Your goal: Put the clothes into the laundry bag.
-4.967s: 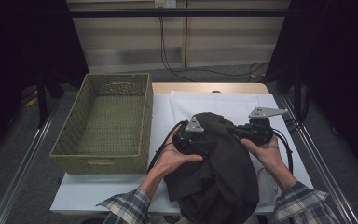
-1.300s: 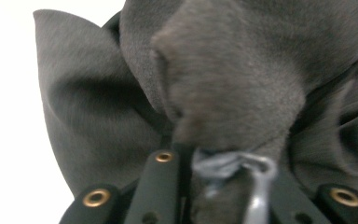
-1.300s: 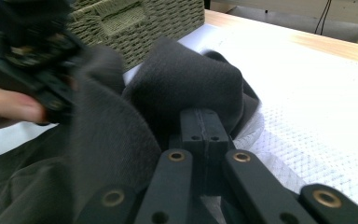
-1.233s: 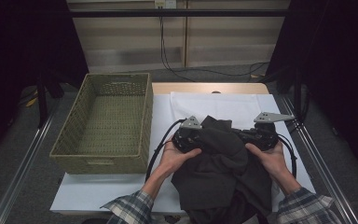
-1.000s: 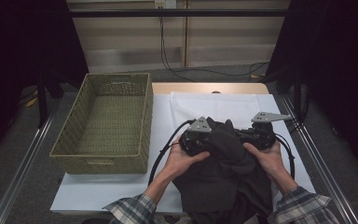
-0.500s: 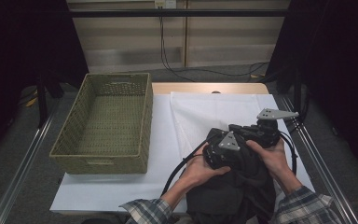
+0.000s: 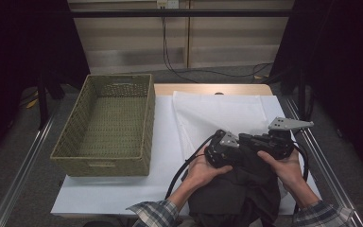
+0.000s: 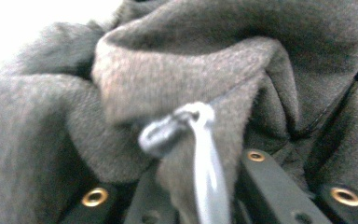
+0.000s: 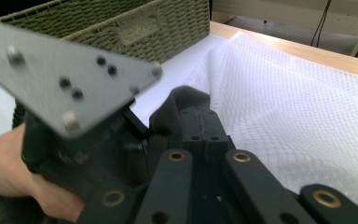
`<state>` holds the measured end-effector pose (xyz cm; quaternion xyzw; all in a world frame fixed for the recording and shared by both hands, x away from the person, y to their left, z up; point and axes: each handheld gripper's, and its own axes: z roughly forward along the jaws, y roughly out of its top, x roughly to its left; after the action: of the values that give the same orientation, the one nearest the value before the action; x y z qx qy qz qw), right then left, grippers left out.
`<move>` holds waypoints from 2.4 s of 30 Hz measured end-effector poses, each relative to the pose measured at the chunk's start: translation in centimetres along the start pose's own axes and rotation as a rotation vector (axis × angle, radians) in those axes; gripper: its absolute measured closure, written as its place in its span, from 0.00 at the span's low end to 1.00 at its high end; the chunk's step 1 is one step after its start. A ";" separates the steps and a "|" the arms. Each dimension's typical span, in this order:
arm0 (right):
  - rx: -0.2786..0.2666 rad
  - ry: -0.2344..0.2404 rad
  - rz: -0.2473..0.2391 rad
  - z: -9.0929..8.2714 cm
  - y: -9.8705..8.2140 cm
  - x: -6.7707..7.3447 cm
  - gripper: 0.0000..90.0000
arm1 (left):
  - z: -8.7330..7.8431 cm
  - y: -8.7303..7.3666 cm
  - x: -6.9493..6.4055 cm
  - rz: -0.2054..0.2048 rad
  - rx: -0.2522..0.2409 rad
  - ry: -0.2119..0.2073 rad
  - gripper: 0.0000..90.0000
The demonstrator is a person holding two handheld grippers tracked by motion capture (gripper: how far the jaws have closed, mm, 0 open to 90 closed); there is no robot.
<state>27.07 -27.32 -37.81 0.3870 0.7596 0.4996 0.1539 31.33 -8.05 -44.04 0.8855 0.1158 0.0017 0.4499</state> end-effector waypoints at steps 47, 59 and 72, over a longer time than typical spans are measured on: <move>0.035 -0.010 0.048 2.1 -1.7 -1.5 1.00 | -0.5 0.0 -0.6 0.025 -0.050 -0.195 0.91; -0.084 0.060 0.089 -2.1 0.4 -0.8 1.00 | 1.0 -0.3 2.1 -0.075 0.004 0.032 0.92; 0.082 0.046 0.009 -0.2 -2.8 0.0 1.00 | -0.7 -1.3 3.1 -0.143 -0.017 0.066 0.78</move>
<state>25.77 -28.01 -40.19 0.3849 0.7810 0.4774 0.1181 34.03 -6.17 -44.97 0.8704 0.1937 -0.0004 0.4526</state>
